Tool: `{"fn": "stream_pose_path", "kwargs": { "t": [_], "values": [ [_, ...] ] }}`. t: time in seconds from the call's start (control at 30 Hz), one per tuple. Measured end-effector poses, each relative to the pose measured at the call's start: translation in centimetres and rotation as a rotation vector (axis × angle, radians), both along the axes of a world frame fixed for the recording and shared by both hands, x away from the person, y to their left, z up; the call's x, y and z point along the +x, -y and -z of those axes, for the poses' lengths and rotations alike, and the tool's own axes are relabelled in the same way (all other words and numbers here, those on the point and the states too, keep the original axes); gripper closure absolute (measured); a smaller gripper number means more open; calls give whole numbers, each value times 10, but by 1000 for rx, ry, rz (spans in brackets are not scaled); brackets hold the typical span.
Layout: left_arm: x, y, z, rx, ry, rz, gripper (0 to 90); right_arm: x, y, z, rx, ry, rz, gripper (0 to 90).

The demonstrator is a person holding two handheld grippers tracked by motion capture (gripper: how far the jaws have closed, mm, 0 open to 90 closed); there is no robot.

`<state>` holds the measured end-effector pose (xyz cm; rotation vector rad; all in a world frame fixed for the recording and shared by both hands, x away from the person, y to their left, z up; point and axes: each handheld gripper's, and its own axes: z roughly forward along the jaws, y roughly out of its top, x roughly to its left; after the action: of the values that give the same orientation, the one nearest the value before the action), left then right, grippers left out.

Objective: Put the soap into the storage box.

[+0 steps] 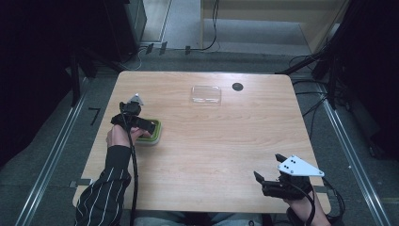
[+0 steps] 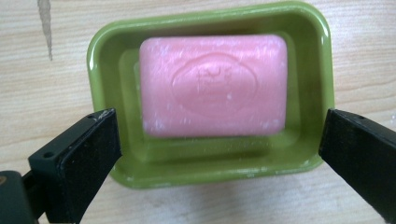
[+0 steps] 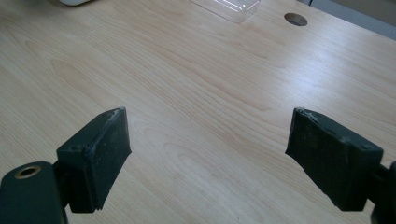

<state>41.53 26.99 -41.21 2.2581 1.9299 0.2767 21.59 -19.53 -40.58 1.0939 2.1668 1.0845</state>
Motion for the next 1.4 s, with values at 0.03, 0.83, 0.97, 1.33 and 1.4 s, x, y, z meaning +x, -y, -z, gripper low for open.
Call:
{"fn": "stream_pose_path", "kwargs": {
  "t": [0.03,0.83,0.97,1.33,1.4],
  "values": [
    [-2,-1,0,6,4,-4,0,0,0,0,0,1,0,138],
    [-39,0,3,18,-28,22,0,0,1,0,1,4,1,138],
    [-45,1,3,23,-35,31,0,0,1,0,1,3,0,138],
    [-64,4,4,34,-46,53,0,0,0,0,2,4,-1,138],
    [-68,4,4,37,-47,58,0,0,0,0,2,3,0,138]
  ]
}}
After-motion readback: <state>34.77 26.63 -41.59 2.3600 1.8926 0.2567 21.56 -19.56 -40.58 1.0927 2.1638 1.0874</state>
